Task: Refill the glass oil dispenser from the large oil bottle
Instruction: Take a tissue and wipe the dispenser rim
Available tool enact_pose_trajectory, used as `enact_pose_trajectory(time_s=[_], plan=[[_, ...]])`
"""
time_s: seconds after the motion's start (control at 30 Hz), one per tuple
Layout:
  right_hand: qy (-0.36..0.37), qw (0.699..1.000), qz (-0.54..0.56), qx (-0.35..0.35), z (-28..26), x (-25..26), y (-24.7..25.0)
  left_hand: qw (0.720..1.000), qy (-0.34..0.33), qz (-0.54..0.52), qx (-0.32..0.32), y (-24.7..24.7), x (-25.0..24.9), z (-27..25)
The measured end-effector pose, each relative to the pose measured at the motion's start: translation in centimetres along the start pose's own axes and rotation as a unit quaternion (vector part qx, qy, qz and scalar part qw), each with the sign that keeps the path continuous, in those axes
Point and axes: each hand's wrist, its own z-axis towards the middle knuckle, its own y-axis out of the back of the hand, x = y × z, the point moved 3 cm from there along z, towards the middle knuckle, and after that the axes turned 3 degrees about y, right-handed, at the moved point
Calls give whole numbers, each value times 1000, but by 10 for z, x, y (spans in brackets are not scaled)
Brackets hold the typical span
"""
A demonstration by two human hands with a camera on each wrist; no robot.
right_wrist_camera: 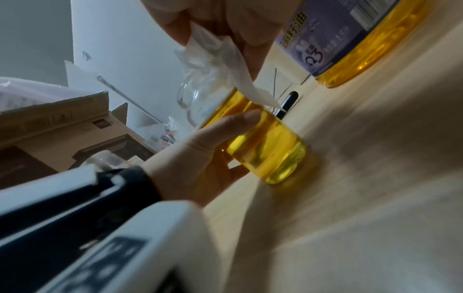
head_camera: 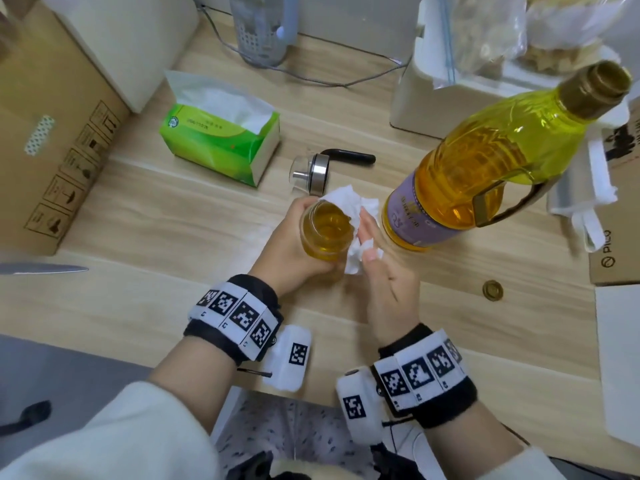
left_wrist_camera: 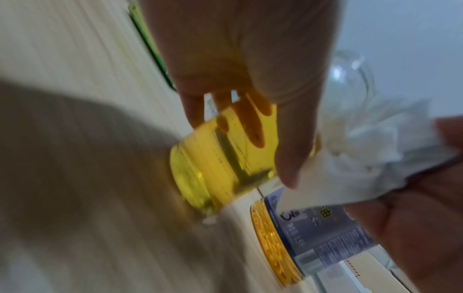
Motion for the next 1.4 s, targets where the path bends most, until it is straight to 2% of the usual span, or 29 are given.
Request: enact_pose_trajectory(time_s=[0.1,0.17,0.33,0.47,0.53,0.7,0.8,0.97,1.07,1.23,1.4], plan=[[6,999,-42,3,16,3,2,994,2,34,105,2,2,-5],[9,999,-40,9,21,7,0,989,7,62,135,4,4,-4],[-8,999,-30,-12,9,2,0,994,-17,91,63,9,-3,3],[1,1000,-12,-17,-3,3,-1,993,-32,107,41,9,-9,9],[3,1000,-3,-15,-1,3,-1,991,-43,116,48,9,-10,11],[-20,1000,-6,7,23,4,-3,985,-44,106,128,8,-8,8],[-12,1000,-28,-5,27,6,-4,993,-29,82,84,6,-14,8],[-23,999,-11,-32,11,1,-3,985,-41,167,-9,6,-25,8],[-30,998,28,-39,4,0,-6,990,-19,130,-59,0,-22,4],[-48,998,32,-40,17,3,-4,994,-12,104,11,-8,-17,-2],[-44,998,16,-43,-1,4,-6,993,-22,111,-25,-8,-20,0]])
